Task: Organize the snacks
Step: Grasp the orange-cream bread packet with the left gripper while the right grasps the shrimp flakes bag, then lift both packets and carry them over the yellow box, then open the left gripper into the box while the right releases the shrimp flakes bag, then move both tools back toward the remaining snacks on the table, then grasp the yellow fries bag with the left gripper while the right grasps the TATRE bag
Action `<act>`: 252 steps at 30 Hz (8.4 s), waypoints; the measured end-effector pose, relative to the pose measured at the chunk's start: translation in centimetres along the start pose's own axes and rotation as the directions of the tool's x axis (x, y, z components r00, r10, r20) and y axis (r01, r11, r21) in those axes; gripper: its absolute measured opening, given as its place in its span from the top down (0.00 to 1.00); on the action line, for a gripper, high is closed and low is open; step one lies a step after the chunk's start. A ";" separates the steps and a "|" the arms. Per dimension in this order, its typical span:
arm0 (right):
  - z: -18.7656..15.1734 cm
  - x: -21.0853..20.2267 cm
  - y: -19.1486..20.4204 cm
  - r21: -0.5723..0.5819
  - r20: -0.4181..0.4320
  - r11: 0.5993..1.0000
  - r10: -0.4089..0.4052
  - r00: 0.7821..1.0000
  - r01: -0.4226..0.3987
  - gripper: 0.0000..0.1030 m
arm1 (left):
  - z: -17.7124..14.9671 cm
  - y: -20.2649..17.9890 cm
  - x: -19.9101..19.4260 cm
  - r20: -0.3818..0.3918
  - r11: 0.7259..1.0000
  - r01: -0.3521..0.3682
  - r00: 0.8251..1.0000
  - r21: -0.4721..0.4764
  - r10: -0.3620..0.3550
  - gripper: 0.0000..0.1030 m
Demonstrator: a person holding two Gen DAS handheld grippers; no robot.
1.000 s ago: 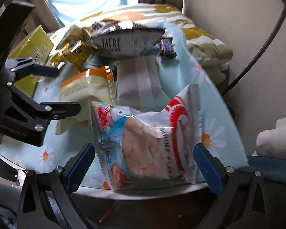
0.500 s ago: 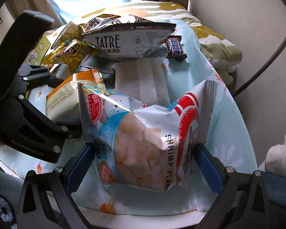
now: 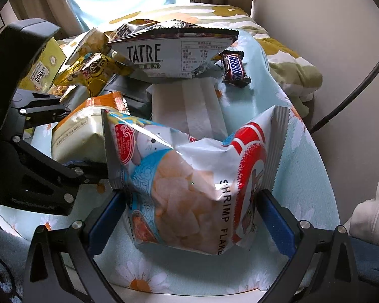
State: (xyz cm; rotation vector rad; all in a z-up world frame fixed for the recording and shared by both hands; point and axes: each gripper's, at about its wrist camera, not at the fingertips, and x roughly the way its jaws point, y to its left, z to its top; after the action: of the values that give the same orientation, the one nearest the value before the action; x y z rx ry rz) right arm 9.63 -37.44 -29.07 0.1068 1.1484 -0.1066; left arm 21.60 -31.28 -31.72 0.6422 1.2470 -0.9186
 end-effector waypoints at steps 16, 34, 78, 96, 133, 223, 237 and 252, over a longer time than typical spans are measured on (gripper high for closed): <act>-0.9 -2.2 0.6 -0.024 0.035 1.000 -0.009 0.999 0.010 0.26 | -4.4 0.8 -3.7 0.041 0.990 -0.020 0.999 -0.137 0.026 0.40; 3.1 -10.8 1.9 -0.124 0.185 0.990 0.090 0.979 -0.067 0.26 | -7.9 1.0 -15.9 0.241 0.930 -0.095 0.952 -0.356 0.190 0.40; 20.1 -4.0 37.4 -0.289 0.141 0.922 0.307 0.941 -0.257 0.25 | -25.9 38.0 -21.6 0.175 0.680 -0.091 0.934 -0.727 0.312 0.40; 21.5 -0.9 38.0 -0.301 0.050 0.913 0.303 0.952 -0.275 0.23 | -27.8 38.3 -22.2 0.149 0.603 -0.116 0.916 -0.789 0.372 0.00; 18.6 -5.0 39.1 -0.340 0.156 0.930 0.203 0.967 -0.141 0.01 | -30.2 31.3 -27.0 0.179 0.621 -0.168 0.871 -0.765 0.457 0.00; 17.4 4.0 -0.1 0.031 -0.095 0.990 0.143 0.985 -0.141 0.01 | 13.6 12.8 0.1 -0.049 0.979 -0.028 0.999 -0.204 0.018 0.39; 17.2 5.4 0.4 0.017 -0.142 0.986 0.169 0.975 -0.168 0.01 | 13.3 13.0 -3.4 0.042 0.976 -0.046 0.998 -0.215 0.057 0.49; 16.6 5.6 0.8 -0.038 -0.144 0.984 0.169 0.975 -0.176 0.24 | 10.7 13.6 -6.2 0.093 0.951 -0.058 0.992 -0.305 0.090 0.49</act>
State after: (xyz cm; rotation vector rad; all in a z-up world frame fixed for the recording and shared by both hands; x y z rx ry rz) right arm 26.98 -39.15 -27.46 0.1711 1.2765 0.0851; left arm 38.37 -31.83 -24.25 0.3894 1.2284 -0.6719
